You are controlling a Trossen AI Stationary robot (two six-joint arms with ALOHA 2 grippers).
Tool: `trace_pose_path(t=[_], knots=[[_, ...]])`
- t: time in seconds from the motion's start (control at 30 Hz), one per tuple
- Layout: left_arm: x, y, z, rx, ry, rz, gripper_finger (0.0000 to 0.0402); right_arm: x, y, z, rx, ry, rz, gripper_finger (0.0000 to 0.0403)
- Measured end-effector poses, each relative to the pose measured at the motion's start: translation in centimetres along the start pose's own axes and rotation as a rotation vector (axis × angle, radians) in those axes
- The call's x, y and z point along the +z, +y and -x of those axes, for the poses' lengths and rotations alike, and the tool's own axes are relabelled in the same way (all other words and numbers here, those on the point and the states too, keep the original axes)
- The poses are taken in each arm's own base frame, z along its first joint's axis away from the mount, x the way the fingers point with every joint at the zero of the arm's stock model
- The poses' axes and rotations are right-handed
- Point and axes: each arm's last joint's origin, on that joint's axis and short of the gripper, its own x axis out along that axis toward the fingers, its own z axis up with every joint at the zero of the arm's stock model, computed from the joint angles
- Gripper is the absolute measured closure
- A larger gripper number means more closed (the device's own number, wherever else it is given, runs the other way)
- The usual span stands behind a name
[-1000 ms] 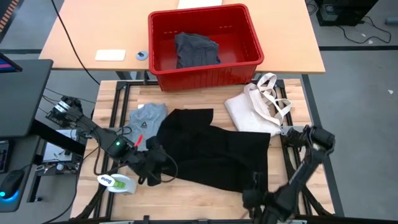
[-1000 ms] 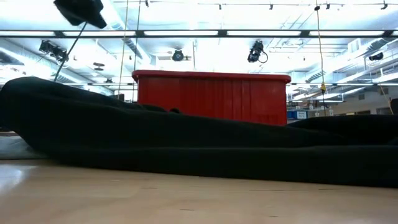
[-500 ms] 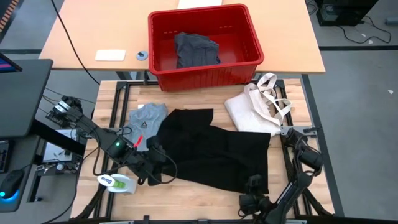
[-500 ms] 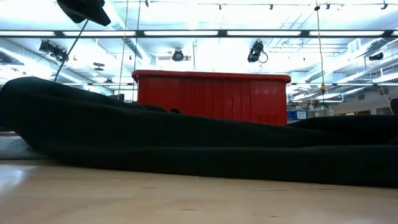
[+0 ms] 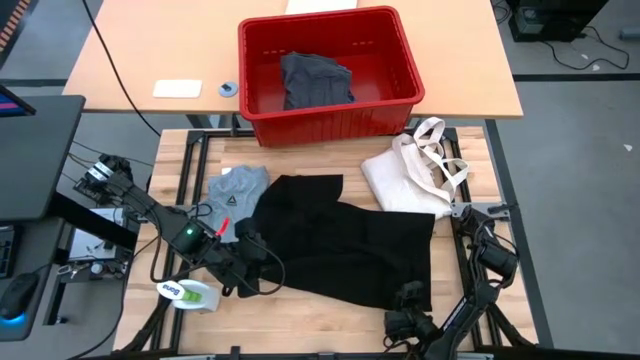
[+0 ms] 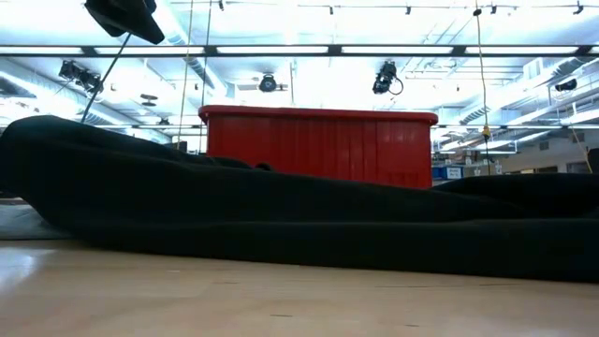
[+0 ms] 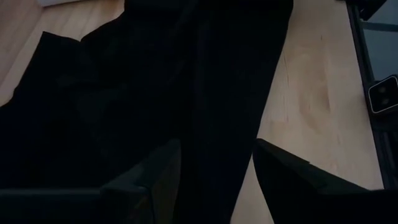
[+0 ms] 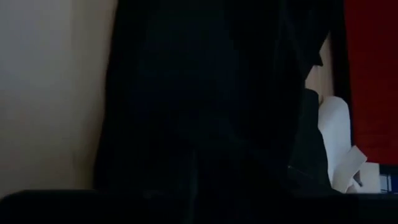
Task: Fold Laundry from Bin
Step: Fold the black shirt
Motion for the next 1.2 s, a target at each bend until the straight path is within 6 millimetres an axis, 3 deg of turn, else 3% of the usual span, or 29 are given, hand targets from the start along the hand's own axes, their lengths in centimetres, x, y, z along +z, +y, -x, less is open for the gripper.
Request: trace_pose_path(t=[0.2,0.3,0.4,0.53,0.67,0.73,0.93,1.03,1.2], knots=[[0.0,0.0,0.0,0.003,0.005,-0.004,0.0198,-0.1,0.0,0.0,0.011,0.021,-0.031,0.0387],[0.0,0.0,0.0,0.003,0.004,-0.006,0.0198,-0.2,-0.5,0.3,-0.008,0.032,-0.087,0.0391],[0.2,-0.2,0.0,-0.015,-0.02,-0.013,0.0198,-0.2,-2.2,1.9,-0.025,0.048,-0.172,0.0396],[0.9,-0.8,0.4,-0.069,-0.104,-0.057,0.0198,0.1,-6.1,3.1,0.035,0.046,-0.301,0.0398],[1.2,-0.9,0.4,-0.073,-0.131,-0.075,0.0198,-0.3,-10.5,1.6,0.053,0.188,-0.455,0.0399],[1.1,-0.8,0.3,-0.065,-0.117,-0.083,0.0198,-1.0,-12.2,1.6,0.091,0.259,-0.47,0.0399],[0.7,-0.7,0.3,-0.051,-0.089,-0.104,0.0198,-3.2,-17.8,1.3,0.167,0.252,-0.486,0.0398],[0.8,-0.6,0.3,-0.048,-0.088,-0.108,0.0198,-4.6,-19.9,0.4,0.216,0.296,-0.433,0.0397],[0.9,-0.5,0.2,-0.043,-0.089,-0.115,0.0198,-6.9,-23.1,-1.9,0.237,0.373,-0.487,0.0396]])
